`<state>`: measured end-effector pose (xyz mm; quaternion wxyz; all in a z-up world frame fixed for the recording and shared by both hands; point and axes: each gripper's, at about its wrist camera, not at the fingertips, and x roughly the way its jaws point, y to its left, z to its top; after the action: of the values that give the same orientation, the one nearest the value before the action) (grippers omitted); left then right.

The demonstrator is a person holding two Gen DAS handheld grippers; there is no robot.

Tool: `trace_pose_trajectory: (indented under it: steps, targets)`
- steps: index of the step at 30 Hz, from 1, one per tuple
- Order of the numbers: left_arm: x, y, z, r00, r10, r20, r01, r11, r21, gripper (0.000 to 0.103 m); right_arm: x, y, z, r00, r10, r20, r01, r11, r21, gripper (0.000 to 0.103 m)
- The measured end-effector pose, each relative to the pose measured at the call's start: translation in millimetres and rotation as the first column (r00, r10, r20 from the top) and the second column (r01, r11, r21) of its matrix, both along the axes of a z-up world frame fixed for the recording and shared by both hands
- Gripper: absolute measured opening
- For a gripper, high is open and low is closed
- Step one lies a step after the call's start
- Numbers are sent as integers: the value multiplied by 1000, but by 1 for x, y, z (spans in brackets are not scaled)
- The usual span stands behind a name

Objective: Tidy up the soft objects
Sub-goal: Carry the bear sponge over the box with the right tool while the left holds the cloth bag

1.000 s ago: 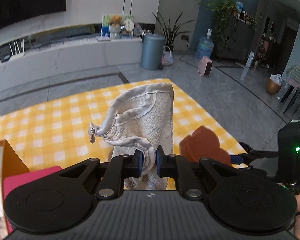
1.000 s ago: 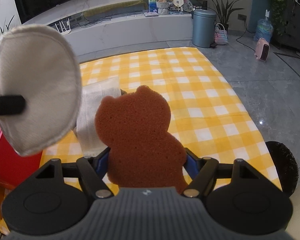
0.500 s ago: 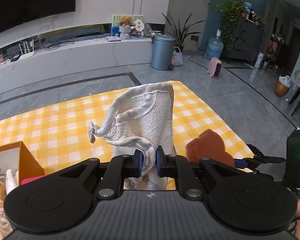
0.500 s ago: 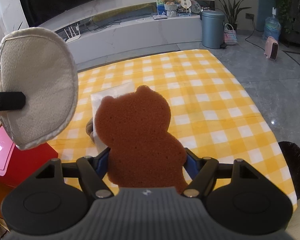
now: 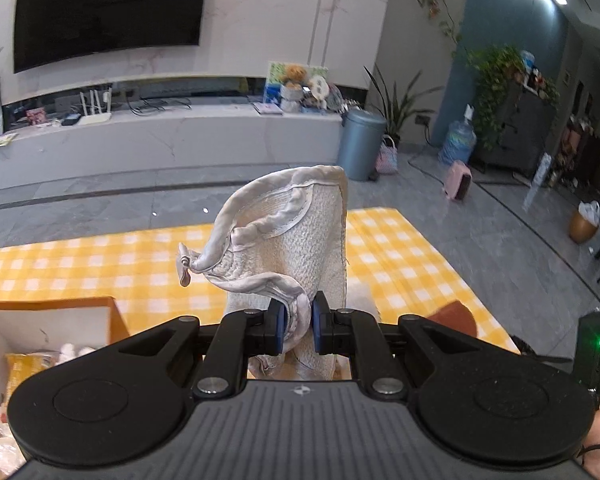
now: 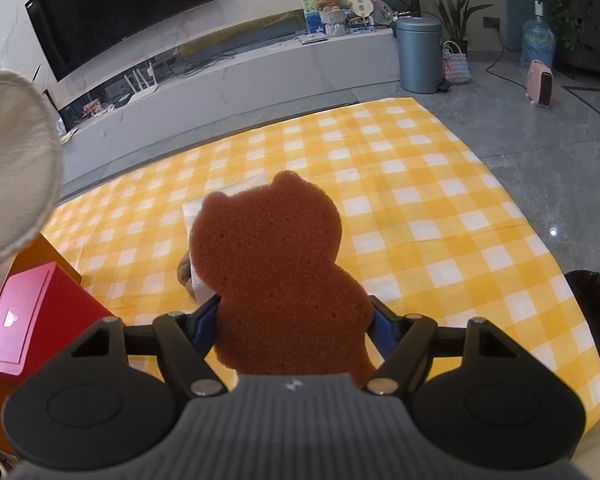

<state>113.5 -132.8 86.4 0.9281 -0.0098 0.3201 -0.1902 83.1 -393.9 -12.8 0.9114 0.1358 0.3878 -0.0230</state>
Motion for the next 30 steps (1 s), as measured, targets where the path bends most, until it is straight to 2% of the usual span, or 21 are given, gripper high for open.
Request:
trace_pose_trajectory:
  steps: [3,7,9,13,16,20,24,27,30]
  targets:
    - [1,16,4,999,45,30,-45,999,-5,15,0,-1,6,1000,-11,21,11,1000,12,73]
    - [4,40,6,995,97,39,-96,995,-19,15,14,-1,23,997,-49,59,43,995,90,73]
    - [6,55,9,992,120,37,-118,992,-35,15,21,8,34,994,-58,97,46,992,116,73]
    - [6,90,17,981,190,41,-188,981,-57,15,48,32,52,988,-108,107,92,985,143,73]
    - [0,116,22,965,255,62,-252,966,-51,15,64,60,71,988,-71,139,50,987,153,72]
    - [-7,145,21,939,337,73,-335,941,-46,15,74,110,92,985,24,172,-56,982,181,72]
    - [-16,178,10,934,353,53,-348,934,-82,16,75,170,106,967,174,187,-210,960,187,73]
    - [-29,203,-3,905,422,50,-412,900,-142,15,72,218,111,933,311,183,-342,924,174,73]
    - [-32,219,-12,888,459,38,-449,881,-152,15,65,270,112,867,475,153,-492,864,104,72]
